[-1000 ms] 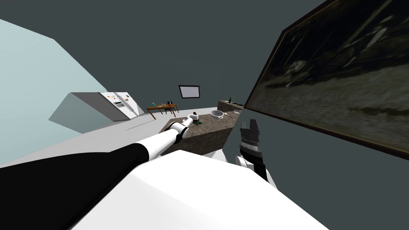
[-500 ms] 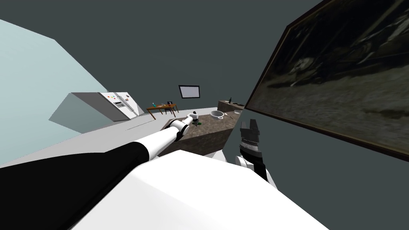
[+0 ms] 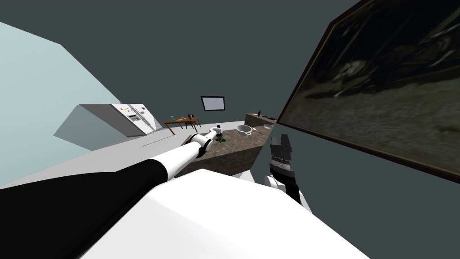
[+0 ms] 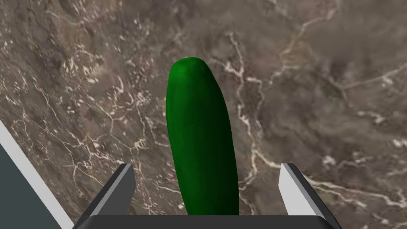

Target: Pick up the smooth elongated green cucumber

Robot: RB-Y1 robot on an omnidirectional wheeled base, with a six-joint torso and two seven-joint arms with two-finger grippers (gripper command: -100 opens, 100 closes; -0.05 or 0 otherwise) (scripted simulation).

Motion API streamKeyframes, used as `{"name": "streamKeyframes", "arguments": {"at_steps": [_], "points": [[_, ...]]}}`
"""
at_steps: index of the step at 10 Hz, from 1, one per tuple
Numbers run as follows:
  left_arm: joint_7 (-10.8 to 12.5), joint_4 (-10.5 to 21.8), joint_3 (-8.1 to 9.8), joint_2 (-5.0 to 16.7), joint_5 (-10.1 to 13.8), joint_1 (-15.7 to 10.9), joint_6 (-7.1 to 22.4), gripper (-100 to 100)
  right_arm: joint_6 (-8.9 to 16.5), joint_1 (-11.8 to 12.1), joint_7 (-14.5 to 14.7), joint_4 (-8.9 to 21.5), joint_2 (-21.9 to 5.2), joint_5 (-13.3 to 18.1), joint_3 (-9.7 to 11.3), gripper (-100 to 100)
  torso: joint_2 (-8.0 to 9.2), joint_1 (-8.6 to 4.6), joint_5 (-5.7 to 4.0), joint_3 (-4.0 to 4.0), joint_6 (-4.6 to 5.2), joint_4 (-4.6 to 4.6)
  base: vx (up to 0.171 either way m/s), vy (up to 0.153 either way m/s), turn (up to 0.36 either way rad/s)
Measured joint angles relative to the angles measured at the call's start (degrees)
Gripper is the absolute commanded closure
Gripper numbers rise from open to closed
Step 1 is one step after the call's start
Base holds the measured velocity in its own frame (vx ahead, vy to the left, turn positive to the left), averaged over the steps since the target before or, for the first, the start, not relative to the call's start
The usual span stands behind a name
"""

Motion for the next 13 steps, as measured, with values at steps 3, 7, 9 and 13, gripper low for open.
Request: {"name": "streamKeyframes", "arguments": {"at_steps": [3,7,9,13], "points": [[-0.78,-0.28,0.36,0.19,0.12,0.53,-0.13,-100,0.00,0.00,0.00,0.00,0.00,0.00,0.00,0,0.11,-0.11,-0.02,0.07,-0.03,0.03,0.026,-0.039,0.072],[-4.89,1.23,1.89,1.05,0.86,1.16,-1.58,-100,0.00,0.00,0.00,0.00,0.01,0.00,0.01,0,0.04,-0.28,-0.06,0.03,0.00,0.01,0.042,-0.080,0.068],[-6.84,1.38,2.52,1.37,1.11,1.86,-2.40,-100,0.00,0.00,0.00,0.00,0.00,0.00,0.00,0,0.07,-0.17,-0.04,0.04,0.01,0.01,0.031,-0.053,0.072],[-9.22,0.32,3.48,1.98,1.47,3.33,-2.34,100,0.00,-0.01,0.00,0.00,0.00,0.00,0.00,0,0.13,-0.08,-0.03,0.08,0.02,0.03,0.016,-0.032,0.026]]}}
